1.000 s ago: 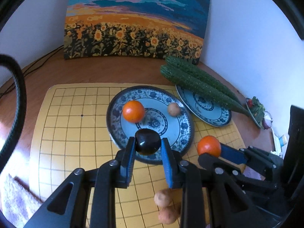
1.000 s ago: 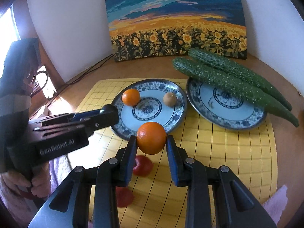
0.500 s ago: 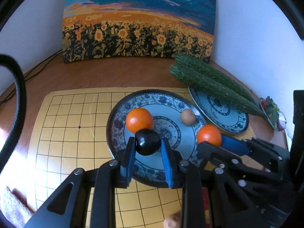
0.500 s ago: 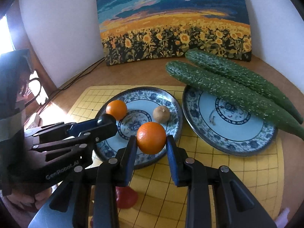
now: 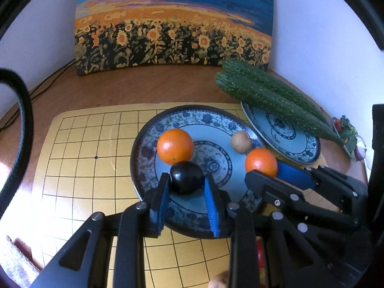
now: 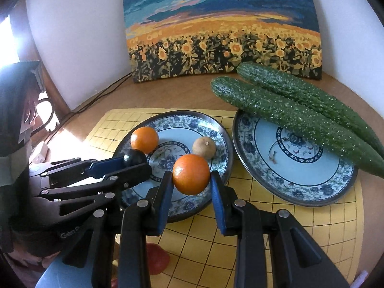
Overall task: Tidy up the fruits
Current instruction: 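Carry the plum and orange onto the same plate and open both tools, then move both tools back toward the remaining fruits, then close the left tool on a brown potato while the right tool closes on a red apple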
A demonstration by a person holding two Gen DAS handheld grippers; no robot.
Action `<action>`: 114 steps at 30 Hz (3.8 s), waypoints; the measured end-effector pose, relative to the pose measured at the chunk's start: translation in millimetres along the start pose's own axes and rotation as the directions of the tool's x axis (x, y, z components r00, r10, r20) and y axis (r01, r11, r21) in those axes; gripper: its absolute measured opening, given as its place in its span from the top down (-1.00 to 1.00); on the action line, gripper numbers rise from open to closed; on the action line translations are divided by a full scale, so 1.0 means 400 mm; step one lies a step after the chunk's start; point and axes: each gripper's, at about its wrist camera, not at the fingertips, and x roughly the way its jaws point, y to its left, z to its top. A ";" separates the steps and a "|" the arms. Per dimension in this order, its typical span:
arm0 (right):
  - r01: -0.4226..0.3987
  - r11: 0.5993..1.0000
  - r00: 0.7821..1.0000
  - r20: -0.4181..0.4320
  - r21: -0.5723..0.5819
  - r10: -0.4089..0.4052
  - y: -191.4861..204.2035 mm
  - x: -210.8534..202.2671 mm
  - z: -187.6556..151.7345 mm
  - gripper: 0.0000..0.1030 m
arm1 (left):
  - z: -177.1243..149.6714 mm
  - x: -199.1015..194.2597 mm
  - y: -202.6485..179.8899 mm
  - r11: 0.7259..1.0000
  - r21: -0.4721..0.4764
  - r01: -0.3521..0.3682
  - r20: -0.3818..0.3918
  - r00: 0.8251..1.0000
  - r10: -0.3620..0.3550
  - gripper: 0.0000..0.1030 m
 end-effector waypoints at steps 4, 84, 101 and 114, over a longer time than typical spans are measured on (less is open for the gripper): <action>0.001 1.000 1.000 0.006 0.000 -0.001 0.002 -0.002 -0.002 0.37 | -0.001 -0.012 0.007 1.000 -0.005 -0.017 0.000 1.000 0.017 0.30; 0.072 0.990 0.997 0.021 0.120 -0.075 0.021 -0.213 -0.280 -0.11 | -0.242 -0.185 -0.053 0.997 0.000 0.071 -0.024 0.997 -0.071 0.35; 0.066 0.990 0.997 0.018 0.123 -0.069 0.037 -0.211 -0.280 -0.11 | -0.241 -0.217 -0.028 0.997 -0.009 0.073 -0.003 0.997 -0.073 0.49; 0.055 0.994 0.998 0.027 0.091 -0.058 0.084 -0.226 -0.280 -0.11 | -0.238 -0.249 0.036 0.998 -0.057 0.031 0.027 0.999 -0.030 0.49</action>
